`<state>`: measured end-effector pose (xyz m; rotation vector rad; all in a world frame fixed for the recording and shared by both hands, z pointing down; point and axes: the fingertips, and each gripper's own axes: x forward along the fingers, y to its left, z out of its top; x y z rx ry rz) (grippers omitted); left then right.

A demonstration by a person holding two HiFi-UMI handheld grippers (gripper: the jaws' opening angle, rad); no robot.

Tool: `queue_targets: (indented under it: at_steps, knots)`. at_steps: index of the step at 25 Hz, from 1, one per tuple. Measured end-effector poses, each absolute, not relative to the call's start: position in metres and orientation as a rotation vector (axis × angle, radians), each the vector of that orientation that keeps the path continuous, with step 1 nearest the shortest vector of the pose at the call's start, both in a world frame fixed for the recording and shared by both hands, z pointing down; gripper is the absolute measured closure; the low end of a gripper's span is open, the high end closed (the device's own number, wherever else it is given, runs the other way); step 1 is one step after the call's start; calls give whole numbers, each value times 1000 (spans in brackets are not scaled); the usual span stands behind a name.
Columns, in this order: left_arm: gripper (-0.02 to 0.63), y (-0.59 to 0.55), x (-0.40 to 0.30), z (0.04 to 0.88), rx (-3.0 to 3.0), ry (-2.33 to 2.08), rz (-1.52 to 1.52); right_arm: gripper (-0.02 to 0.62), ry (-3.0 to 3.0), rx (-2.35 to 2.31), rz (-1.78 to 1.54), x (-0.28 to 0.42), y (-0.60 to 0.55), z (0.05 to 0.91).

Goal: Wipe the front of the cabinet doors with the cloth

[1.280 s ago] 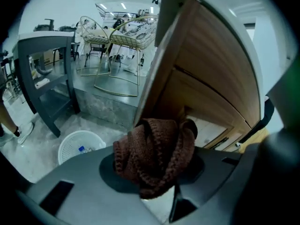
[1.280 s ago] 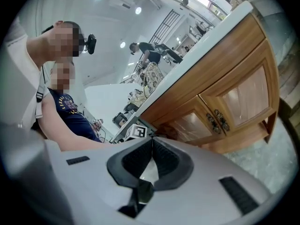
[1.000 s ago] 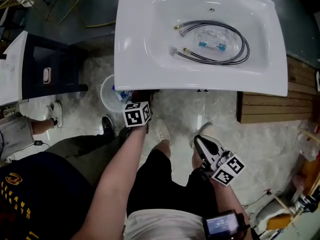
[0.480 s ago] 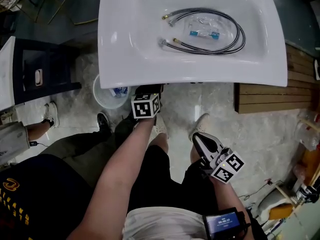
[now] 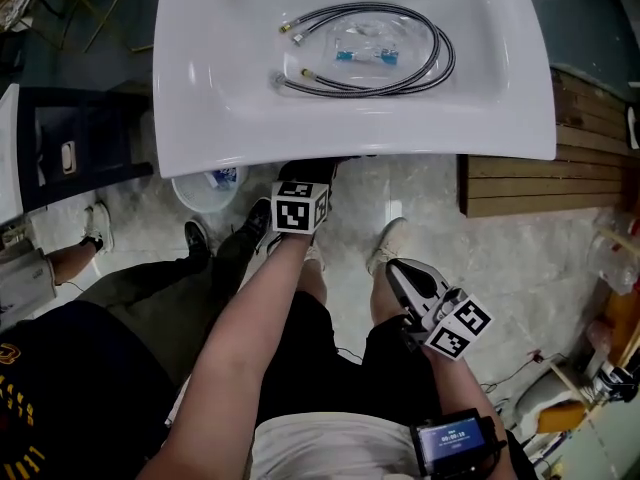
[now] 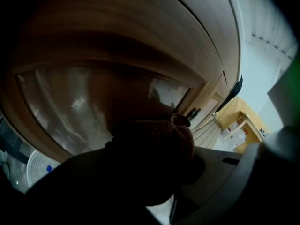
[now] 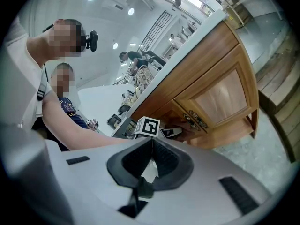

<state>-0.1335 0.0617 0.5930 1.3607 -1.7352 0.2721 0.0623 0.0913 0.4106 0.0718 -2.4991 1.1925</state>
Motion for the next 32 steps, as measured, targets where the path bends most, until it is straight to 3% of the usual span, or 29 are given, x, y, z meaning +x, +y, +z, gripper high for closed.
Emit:
queue_targets:
  at_steps: [21, 32]
  knots:
    - [454, -11, -49, 561, 1289, -1781, 353, 581, -2489, -72, 1231, 107, 33, 407]
    - [454, -82, 3, 588, 1329, -1756, 336, 581, -2489, -22, 1251, 148, -13, 419]
